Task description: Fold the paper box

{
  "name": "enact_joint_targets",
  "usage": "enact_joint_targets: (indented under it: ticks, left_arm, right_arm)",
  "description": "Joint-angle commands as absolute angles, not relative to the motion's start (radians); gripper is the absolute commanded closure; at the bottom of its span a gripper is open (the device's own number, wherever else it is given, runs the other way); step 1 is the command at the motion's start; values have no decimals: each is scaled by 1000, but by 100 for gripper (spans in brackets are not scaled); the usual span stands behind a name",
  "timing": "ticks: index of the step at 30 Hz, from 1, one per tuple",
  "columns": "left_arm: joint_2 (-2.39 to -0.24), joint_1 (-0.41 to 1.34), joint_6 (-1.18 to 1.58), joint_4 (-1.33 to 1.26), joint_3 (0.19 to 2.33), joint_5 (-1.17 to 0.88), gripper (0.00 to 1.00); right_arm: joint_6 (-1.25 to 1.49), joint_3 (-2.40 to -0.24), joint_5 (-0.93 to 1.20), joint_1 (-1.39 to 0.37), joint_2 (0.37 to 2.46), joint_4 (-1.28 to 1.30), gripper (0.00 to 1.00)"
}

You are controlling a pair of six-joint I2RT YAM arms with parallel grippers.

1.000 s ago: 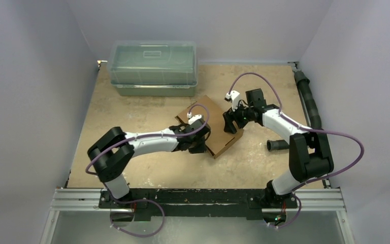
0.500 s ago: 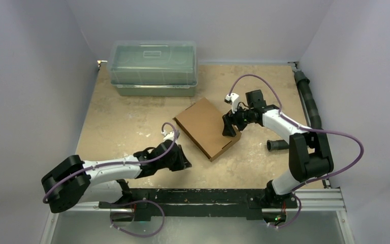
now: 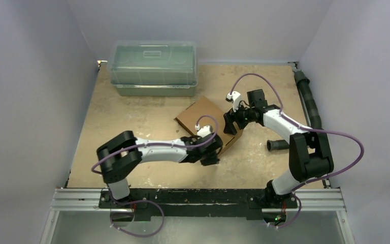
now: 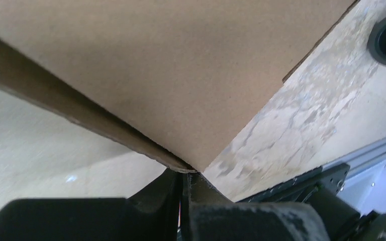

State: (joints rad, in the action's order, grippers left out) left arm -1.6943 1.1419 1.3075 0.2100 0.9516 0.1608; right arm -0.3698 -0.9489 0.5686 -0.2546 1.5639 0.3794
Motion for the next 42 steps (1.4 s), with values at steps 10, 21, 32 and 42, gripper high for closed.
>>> enact_joint_targets:
  ticks: [10,21,32,42]
  left_arm:
    - [-1678,1095,1074,455,1135,278,100]
    - [-1125,868,958,198,533,161,68]
    - [-1616,646,891,27,870,67,97]
    - [-1649,646,804,145,990,127,96]
  right_arm:
    - [-373,-926,562,-255,1533,408,17]
    - [-390,-930,624,-255,1511,411,16]
    - [-390,-922,612,-256,1535,410,16]
    - [-399,-919,589,-256,1526,407,17]
